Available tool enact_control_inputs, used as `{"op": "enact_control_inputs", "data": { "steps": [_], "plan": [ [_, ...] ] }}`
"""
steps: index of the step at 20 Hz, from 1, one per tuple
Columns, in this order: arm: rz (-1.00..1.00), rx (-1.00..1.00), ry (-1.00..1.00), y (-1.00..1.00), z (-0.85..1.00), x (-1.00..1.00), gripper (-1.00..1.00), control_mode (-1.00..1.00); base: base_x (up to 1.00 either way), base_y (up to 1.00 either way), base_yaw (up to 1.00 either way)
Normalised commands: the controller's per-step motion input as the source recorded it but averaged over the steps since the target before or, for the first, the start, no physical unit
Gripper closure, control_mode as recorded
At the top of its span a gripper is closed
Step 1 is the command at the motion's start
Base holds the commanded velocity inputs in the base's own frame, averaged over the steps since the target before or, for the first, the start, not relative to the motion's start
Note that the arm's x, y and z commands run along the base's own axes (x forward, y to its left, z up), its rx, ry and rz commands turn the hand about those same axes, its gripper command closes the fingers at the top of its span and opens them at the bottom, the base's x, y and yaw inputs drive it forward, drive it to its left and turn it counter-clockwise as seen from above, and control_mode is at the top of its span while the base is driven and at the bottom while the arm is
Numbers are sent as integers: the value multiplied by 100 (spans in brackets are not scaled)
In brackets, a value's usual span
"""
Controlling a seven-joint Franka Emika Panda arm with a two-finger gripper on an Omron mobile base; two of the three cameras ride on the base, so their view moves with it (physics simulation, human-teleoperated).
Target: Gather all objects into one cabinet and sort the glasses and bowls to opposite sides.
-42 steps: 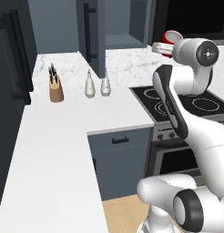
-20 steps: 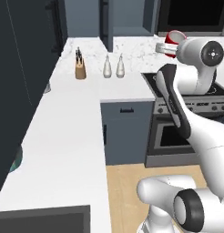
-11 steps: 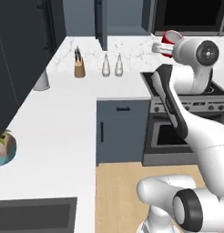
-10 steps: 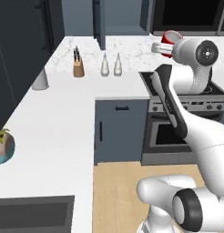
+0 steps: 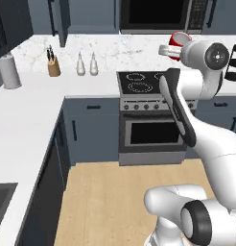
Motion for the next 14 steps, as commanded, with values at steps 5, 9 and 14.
{"op": "enact_control_inputs", "data": {
  "steps": [5,9,14],
  "plan": [
    [0,0,0,0,0,0,100,100,-18,-78,-1],
    [0,0,0,0,0,0,100,100,-51,-18,26],
    [0,0,0,0,0,0,100,100,-53,1,52]
  ]
}}
